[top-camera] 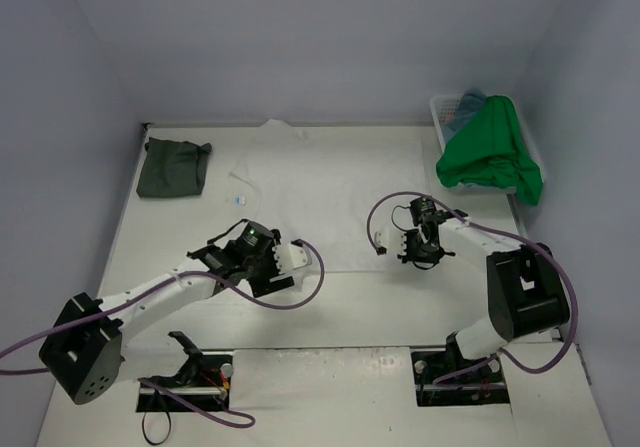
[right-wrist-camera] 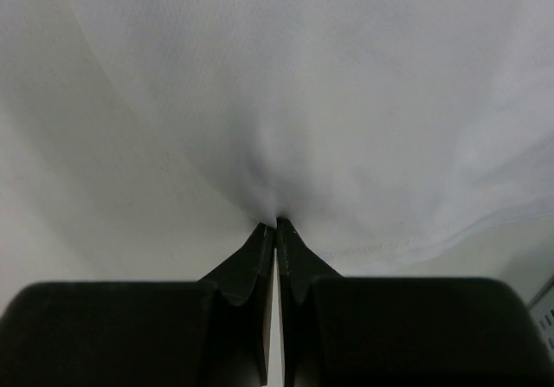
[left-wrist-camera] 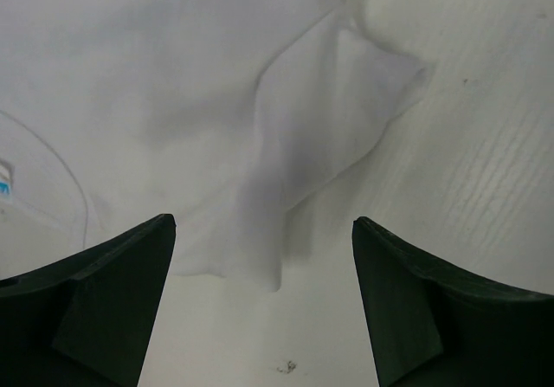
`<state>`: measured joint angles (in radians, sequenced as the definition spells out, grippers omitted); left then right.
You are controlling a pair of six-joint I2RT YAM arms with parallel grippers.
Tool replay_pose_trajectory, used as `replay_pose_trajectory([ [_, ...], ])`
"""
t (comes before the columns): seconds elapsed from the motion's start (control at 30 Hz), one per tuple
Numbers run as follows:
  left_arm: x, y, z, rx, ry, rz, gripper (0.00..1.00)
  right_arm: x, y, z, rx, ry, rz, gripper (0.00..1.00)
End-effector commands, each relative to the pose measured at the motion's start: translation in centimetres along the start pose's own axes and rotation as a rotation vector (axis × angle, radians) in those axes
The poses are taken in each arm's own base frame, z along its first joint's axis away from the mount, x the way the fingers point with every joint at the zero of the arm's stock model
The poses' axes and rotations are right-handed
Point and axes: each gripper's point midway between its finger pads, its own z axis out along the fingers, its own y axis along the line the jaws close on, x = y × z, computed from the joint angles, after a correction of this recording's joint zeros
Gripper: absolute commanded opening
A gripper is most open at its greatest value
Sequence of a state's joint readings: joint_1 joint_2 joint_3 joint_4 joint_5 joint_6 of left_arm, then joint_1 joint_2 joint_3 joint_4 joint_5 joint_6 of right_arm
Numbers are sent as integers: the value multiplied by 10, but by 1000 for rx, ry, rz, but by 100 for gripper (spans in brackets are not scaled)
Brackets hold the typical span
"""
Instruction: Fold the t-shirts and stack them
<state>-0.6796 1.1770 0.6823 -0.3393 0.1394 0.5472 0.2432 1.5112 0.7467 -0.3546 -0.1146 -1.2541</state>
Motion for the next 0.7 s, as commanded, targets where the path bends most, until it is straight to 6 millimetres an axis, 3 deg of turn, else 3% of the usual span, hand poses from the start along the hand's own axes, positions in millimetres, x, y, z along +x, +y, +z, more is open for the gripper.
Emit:
replay_pose_trajectory([
  [0.0, -32, -1, -1, 24, -73, 33, 77, 0, -3, -1, -5, 7, 19, 0],
  [0.23, -31, -2, 13, -8, -54, 75, 77, -2, -3, -4, -4, 1, 22, 0],
  [0.6, -22, -22, 38, 61, -24, 61, 77, -4, -9, -15, 25, -11, 18, 0],
  [0.67, -21, -25, 41, 81, -16, 60, 72, -3, -9, -17, 31, -12, 17, 0],
])
